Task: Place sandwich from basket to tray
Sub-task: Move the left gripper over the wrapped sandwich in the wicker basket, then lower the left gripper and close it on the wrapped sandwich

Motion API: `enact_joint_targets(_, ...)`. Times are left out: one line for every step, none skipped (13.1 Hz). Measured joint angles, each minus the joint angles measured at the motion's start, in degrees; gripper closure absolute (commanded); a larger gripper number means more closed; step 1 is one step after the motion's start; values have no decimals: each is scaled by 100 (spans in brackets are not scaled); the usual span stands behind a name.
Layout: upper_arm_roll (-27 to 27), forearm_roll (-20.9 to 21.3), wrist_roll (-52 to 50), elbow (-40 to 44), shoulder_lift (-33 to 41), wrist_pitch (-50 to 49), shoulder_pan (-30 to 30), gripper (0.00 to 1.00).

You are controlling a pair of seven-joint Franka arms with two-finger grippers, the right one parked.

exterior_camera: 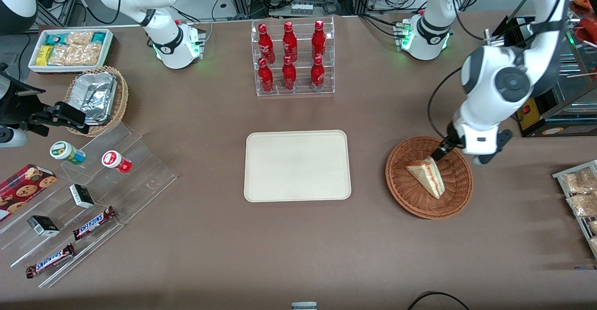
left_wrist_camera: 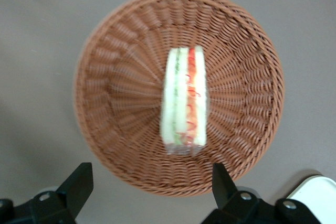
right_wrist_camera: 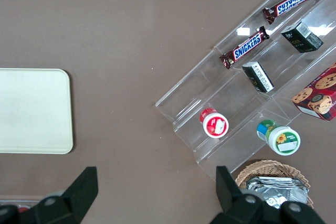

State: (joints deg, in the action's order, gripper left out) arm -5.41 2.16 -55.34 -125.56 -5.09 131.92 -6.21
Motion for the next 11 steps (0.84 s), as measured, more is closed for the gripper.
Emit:
enact_joint_targets(0, 0, -85, -43, -120, 221, -30, 0)
enact_joint_targets(0, 5, -143, -63, -242, 382, -47, 0)
enact_joint_targets(0, 7, -170, -70, -368, 493, -56, 0)
enact_joint_targets(1, 10, -176, -70, -458, 591, -57, 0)
enact_joint_targets(1, 15, -177, -72, -537, 693, -57, 0)
enact_joint_targets(1, 29, -178, -74, -611, 774, -58, 0)
enact_joint_targets(1, 72, -178, -75, -683, 840, -58, 0)
enact_joint_targets(2, 127, -185, -75, -738, 885, -58, 0)
enact_joint_targets(5, 154, -189, -75, -781, 912, -58, 0)
enact_joint_targets(6, 169, -189, -75, -822, 957, -58, 5)
enact_joint_targets(7, 176, -190, -74, -865, 1037, -58, 25)
